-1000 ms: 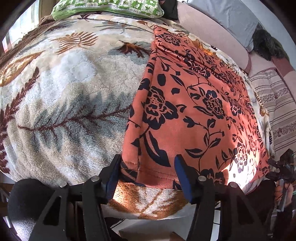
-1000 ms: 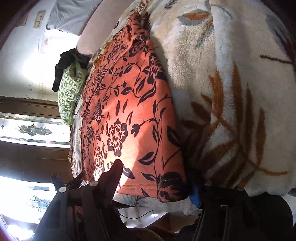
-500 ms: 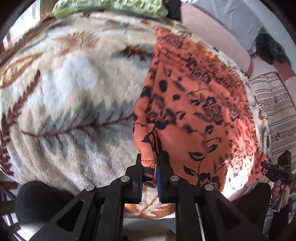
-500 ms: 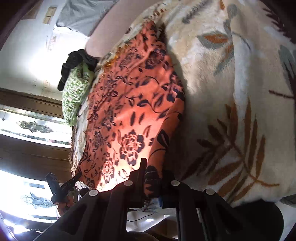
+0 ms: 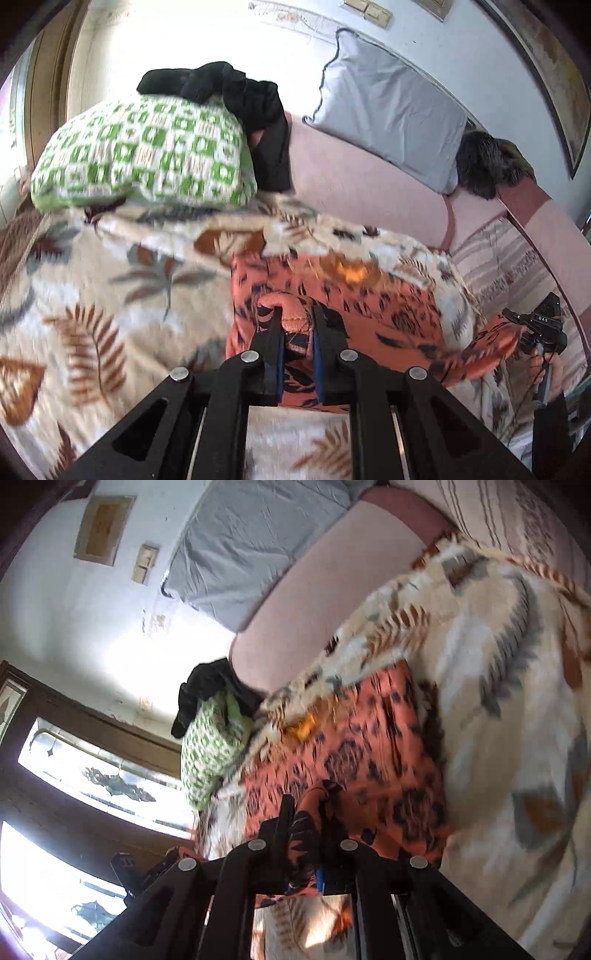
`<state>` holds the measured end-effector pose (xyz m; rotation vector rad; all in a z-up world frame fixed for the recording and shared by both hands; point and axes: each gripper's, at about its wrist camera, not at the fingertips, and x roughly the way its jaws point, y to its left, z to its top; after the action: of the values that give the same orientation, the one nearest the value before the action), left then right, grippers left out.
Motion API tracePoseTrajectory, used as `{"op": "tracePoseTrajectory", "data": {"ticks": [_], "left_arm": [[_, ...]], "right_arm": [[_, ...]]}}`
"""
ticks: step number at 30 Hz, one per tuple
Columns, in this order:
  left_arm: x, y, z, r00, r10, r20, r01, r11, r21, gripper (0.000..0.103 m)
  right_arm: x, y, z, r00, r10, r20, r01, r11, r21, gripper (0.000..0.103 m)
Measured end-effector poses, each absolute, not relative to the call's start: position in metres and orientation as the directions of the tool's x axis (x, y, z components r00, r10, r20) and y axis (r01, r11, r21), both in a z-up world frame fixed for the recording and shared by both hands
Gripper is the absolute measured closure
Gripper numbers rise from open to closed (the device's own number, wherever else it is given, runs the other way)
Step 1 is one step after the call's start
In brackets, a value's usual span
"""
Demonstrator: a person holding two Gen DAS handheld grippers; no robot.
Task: Fold small clothes
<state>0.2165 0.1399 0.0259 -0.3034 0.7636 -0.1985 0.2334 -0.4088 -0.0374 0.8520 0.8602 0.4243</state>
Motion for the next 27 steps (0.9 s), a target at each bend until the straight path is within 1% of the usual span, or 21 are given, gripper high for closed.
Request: {"op": "tracePoseTrajectory", "data": {"ticks": [1,2,3,4,5,6,7,8,9,10,12,15,17,19,21,22,24,25,26,27], "left_arm": [[0.246,0.137,0.018,0.705,-0.268,-0.657,0.057,0.944,-0.324,0.084],[0.275,0.134,0.004,0.695,-0.238,-0.678,0.036,0.954,-0.298,0.065],[0.303,0.129,-0.013,0.693,-0.174,-0.700,0.005,0.972,-0.237,0.048],[0.328,0.125,-0.034,0.704,-0.109,-0.702,-0.007,0.987,-0.161,0.023],[0.346,0.123,-0.056,0.710,-0.052,-0.702,-0.018,0.996,-0.092,0.022],[0.362,0.121,-0.080,0.670,0.048,-0.741,-0.055,0.998,0.015,0.023],[0.368,0.124,-0.098,0.600,0.120,-0.791,-0.090,0.993,0.083,0.029],[0.363,0.128,-0.105,0.587,0.073,-0.806,-0.081,0.996,0.031,0.034],[0.348,0.135,-0.105,0.619,-0.004,-0.785,-0.070,0.996,-0.060,0.034],[0.329,0.141,-0.101,0.654,-0.023,-0.756,-0.081,0.992,-0.101,0.033],[0.283,0.151,-0.091,0.700,-0.018,-0.714,-0.110,0.985,-0.132,0.033],[0.218,0.157,-0.088,0.698,-0.101,-0.709,-0.126,0.957,-0.260,0.033],[0.193,0.152,-0.098,0.674,-0.171,-0.719,-0.120,0.934,-0.335,0.033],[0.184,0.144,-0.112,0.646,-0.219,-0.732,-0.142,0.907,-0.397,0.031],[0.191,0.135,-0.128,0.608,-0.235,-0.758,-0.160,0.899,-0.408,0.031],[0.198,0.134,-0.137,0.585,-0.238,-0.775,-0.175,0.896,-0.407,0.031],[0.214,0.137,-0.155,0.526,-0.255,-0.811,-0.232,0.875,-0.425,0.031],[0.219,0.139,-0.155,0.540,-0.259,-0.801,-0.252,0.858,-0.448,0.028],[0.223,0.140,-0.154,0.547,-0.269,-0.793,-0.263,0.844,-0.467,0.025],[0.228,0.139,-0.152,0.549,-0.267,-0.792,-0.265,0.843,-0.468,0.025]], "right_arm": [[0.261,-0.413,-0.037,0.622,0.626,-0.470,0.009,0.594,0.804,0.093],[0.289,-0.416,-0.042,0.637,0.618,-0.461,0.022,0.583,0.812,0.091],[0.317,-0.416,-0.052,0.634,0.607,-0.479,0.031,0.599,0.800,0.075],[0.340,-0.414,-0.065,0.627,0.579,-0.520,0.053,0.635,0.771,0.059],[0.355,-0.412,-0.081,0.626,0.516,-0.584,0.100,0.690,0.717,0.011],[0.360,-0.412,-0.096,0.631,0.431,-0.645,0.156,0.744,0.649,0.004],[0.356,-0.411,-0.111,0.629,0.383,-0.676,0.210,0.754,0.622,0.004],[0.345,-0.410,-0.124,0.622,0.395,-0.677,0.243,0.724,0.645,0.004],[0.328,-0.409,-0.132,0.629,0.431,-0.647,0.228,0.694,0.683,0.004],[0.307,-0.404,-0.134,0.634,0.447,-0.631,0.198,0.694,0.692,0.004],[0.262,-0.392,-0.135,0.627,0.473,-0.619,0.148,0.707,0.691,0.004],[0.203,-0.384,-0.152,0.602,0.507,-0.617,0.186,0.662,0.726,0.004],[0.180,-0.379,-0.165,0.594,0.550,-0.587,0.215,0.595,0.775,0.004],[0.177,-0.374,-0.170,0.601,0.558,-0.572,0.226,0.567,0.792,0.005],[0.190,-0.371,-0.173,0.623,0.562,-0.545,0.226,0.537,0.813,0.005],[0.199,-0.372,-0.175,0.632,0.547,-0.549,0.240,0.536,0.810,0.005],[0.218,-0.375,-0.184,0.638,0.490,-0.594,0.332,0.521,0.787,0.006],[0.226,-0.376,-0.188,0.641,0.491,-0.591,0.346,0.502,0.793,0.007],[0.233,-0.377,-0.188,0.643,0.489,-0.589,0.352,0.495,0.795,0.012],[0.238,-0.377,-0.188,0.645,0.492,-0.585,0.353,0.486,0.799,0.025]]}}
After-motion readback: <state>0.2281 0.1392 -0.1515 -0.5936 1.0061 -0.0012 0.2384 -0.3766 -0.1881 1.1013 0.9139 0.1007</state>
